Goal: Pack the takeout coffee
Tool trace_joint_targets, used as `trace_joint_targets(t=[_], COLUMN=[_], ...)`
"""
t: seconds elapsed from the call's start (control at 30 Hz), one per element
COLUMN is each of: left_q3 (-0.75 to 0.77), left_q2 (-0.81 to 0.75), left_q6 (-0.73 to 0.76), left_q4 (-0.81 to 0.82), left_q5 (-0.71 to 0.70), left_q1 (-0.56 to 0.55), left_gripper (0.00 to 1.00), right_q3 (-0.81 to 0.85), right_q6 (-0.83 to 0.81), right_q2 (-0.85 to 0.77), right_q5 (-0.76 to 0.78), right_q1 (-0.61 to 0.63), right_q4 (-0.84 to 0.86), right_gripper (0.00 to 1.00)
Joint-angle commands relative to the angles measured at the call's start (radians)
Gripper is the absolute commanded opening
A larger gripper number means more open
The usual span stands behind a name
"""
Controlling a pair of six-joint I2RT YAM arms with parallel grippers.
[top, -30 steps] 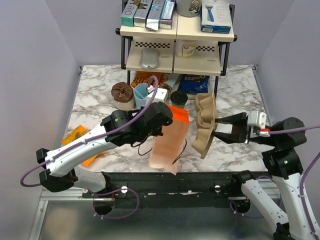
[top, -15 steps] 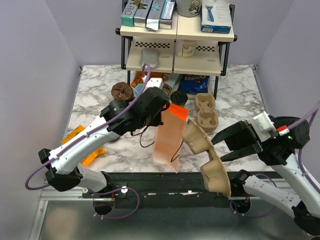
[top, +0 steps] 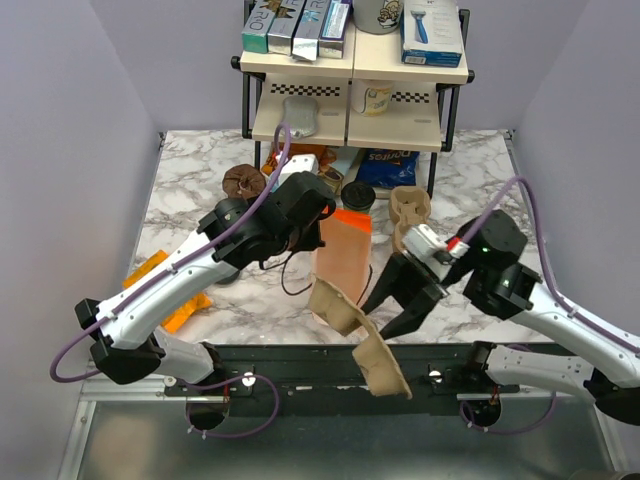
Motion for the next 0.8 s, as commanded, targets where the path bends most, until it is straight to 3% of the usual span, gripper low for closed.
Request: trace_joint_targets(t=[0.0,0.27,0.47,0.63,0.77], left_q3=[-0.033,-0.046,-0.069,-0.084,-0.082], left_q2=[-0.039,-0.045,-0.067,-0.077,-0.070], left_q6=[-0.031,-0.041,-0.022,0.017,0.038], left_q4=[0.004,0.003,0.023,0.050,0.047], left_q5=[0.032,0.035,0.050,0.095,0.103], left_q1=[0.009,0.009,0.011,0.011,0.011], left_gripper=[0.00,0.00,0.00,0.00,0.00], right_q3=[0.024,0.007,0.035,0.117,0.160], right_q6=[-0.149,-0.100,-0.272,-0.327,-0.352], right_q2=[0.043,0.101,0.051,0.078,0.115], right_q5=[0.138,0.284,0.469,0.795,0.832], right_q1=[0.021,0.038,0.041,0.040,0.041], right_q4=[-0.228,-0.228,-0.493,-0.708,-0.756], right_gripper=[0.38,0.38,0.38,0.36,0.34])
